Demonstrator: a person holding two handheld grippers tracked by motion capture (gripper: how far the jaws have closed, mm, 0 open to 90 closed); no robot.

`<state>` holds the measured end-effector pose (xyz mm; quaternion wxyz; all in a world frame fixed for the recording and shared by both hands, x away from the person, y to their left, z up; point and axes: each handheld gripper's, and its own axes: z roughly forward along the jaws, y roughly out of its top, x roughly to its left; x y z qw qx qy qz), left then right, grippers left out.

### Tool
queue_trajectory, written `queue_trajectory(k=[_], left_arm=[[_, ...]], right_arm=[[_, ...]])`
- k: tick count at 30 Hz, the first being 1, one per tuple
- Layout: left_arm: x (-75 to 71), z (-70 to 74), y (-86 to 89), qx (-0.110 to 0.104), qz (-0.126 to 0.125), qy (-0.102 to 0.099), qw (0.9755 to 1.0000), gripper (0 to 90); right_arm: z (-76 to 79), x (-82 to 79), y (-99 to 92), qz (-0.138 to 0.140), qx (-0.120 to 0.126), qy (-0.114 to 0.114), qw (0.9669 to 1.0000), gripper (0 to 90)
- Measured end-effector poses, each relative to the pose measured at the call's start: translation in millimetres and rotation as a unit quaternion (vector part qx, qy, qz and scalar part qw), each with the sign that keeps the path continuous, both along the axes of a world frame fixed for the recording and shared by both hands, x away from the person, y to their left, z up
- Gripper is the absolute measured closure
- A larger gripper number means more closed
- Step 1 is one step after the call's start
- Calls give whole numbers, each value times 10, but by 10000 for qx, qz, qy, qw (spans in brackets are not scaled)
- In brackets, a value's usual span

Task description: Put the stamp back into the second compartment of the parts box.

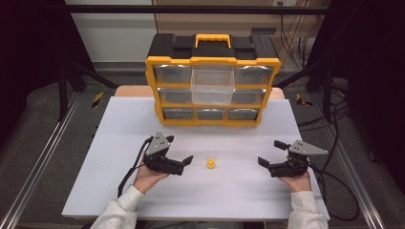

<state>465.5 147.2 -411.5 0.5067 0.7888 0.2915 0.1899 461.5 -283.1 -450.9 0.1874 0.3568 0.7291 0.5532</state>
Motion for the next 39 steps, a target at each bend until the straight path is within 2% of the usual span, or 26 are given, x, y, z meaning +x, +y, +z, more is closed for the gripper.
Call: queue_trajectory(k=[8,15,31,34,39], left_arm=[[19,15,-112,2,-60,7,10000,6],[57,1,-295,105,-155,-21,9998,6],[151,-100,-528,189,-287,138,9993,7],[159,-138,-578,251,-317,101,9991,6],[179,-210,-638,329,-414,222,9984,6]], right_arm=[[0,-2,0,5,-4,17,10000,3],[4,-6,-6,9,-16,0,10000,3],[-2,-11,-11,-15,-10,-9,10000,3],[0,-13,-14,-13,-5,-6,10000,3],[-5,-7,-13,-14,-18,-14,10000,3]])
